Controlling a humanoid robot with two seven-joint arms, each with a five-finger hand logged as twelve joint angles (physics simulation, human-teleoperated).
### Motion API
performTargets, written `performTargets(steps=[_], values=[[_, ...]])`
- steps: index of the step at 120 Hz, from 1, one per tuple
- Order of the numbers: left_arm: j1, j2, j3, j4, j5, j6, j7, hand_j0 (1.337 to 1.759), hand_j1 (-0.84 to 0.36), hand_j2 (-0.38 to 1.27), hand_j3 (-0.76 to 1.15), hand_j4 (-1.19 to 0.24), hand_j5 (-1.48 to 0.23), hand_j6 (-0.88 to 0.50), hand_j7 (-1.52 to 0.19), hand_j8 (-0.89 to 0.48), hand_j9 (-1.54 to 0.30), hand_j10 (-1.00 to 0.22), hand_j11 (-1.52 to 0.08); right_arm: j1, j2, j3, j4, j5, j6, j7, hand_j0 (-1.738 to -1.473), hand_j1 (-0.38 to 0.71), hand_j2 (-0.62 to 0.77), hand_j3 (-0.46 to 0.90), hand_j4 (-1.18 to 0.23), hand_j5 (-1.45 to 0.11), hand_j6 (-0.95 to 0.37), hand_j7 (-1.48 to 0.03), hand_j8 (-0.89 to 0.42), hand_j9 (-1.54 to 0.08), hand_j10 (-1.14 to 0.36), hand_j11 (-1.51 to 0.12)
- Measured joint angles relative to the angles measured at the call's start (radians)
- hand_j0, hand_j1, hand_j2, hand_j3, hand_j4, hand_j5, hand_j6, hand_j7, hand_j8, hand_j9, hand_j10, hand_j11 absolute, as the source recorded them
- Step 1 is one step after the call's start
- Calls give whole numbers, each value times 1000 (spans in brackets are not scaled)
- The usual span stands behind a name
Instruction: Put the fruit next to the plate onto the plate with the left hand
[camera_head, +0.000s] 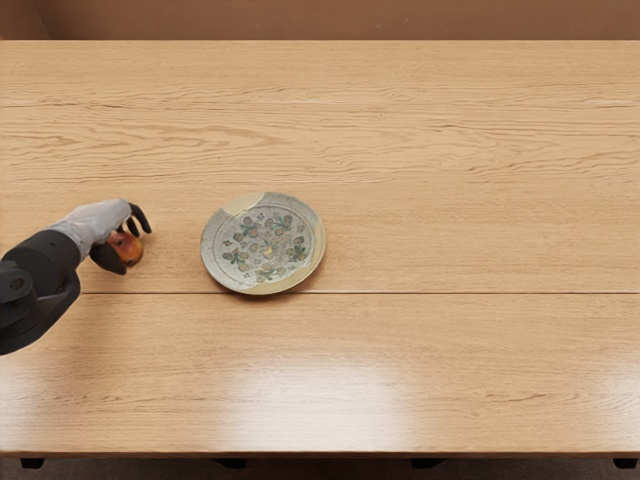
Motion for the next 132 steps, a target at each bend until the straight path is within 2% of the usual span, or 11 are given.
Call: performTargets(steps=[23, 85, 94, 108, 132], values=[[2, -1, 0, 8, 0, -1, 0, 1658, -259, 113, 0, -523, -662, -541, -663, -510, -669, -519, -668, 0, 0, 0, 0, 0, 0, 0, -1658, -349, 0, 0, 0, 0, -1, 0, 0, 0, 0, 0], [2, 1, 0, 9, -10, -7, 0, 1654, -280, 216, 0, -622, -790, -512, -798, -477, -812, -610, -811, 0, 0, 0, 0, 0, 0, 0, -1658, -349, 0, 0, 0, 0, -1, 0, -1, 0, 0, 0], [2, 1, -1, 9, -15, -11, 0, 1653, -267, 177, 0, -644, -815, -502, -826, -469, -844, -628, -843, 0, 0, 0, 0, 0, 0, 0, -1658, -349, 0, 0, 0, 0, -1, 0, -1, 0, 0, 0], [0, 2, -1, 8, -30, -15, 0, 1652, -260, 220, 0, -683, -849, -515, -868, -468, -892, -659, -891, 0, 0, 0, 0, 0, 0, 0, -1658, -349, 0, 0, 0, 0, -1, 0, -1, 0, 0, 0], [-2, 4, -2, 7, -55, -28, 1, 1647, -222, 135, 0, -751, -911, -488, -950, -457, -984, -703, -985, 0, 0, 0, 0, 0, 0, 0, -1658, -349, 0, 0, 0, 0, -1, 0, -1, 0, 0, 0]])
